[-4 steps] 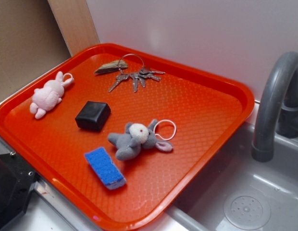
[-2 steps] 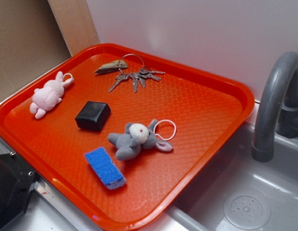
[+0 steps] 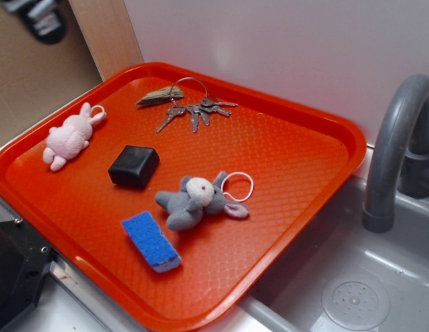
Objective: Grab the silver keys.
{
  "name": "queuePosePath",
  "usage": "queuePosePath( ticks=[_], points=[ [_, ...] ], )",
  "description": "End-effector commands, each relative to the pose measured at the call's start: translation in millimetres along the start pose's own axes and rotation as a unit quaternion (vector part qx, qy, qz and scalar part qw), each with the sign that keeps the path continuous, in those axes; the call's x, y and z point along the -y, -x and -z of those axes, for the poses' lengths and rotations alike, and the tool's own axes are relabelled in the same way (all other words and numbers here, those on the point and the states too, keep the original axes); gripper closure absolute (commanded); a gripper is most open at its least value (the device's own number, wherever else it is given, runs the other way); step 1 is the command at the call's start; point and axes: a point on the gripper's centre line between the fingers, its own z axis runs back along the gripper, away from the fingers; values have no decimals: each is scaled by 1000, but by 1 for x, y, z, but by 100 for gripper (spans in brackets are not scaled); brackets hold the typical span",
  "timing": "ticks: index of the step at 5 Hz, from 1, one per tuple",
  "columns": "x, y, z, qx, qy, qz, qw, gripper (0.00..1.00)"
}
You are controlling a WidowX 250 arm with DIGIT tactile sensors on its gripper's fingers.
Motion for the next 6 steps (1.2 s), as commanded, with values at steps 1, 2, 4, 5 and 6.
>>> queuePosePath(
  ticks=[1, 2, 4, 5, 6],
  points=[
    [-45, -59, 14, 36, -67, 73, 994, 0],
    [-69, -73, 40, 18, -95, 84, 992, 0],
    [-93, -78, 119, -42, -90, 103, 990, 0],
    [-95, -84, 140, -14, -110, 81, 990, 0],
    [-85, -95, 169, -15, -111, 74, 991, 0]
  ],
)
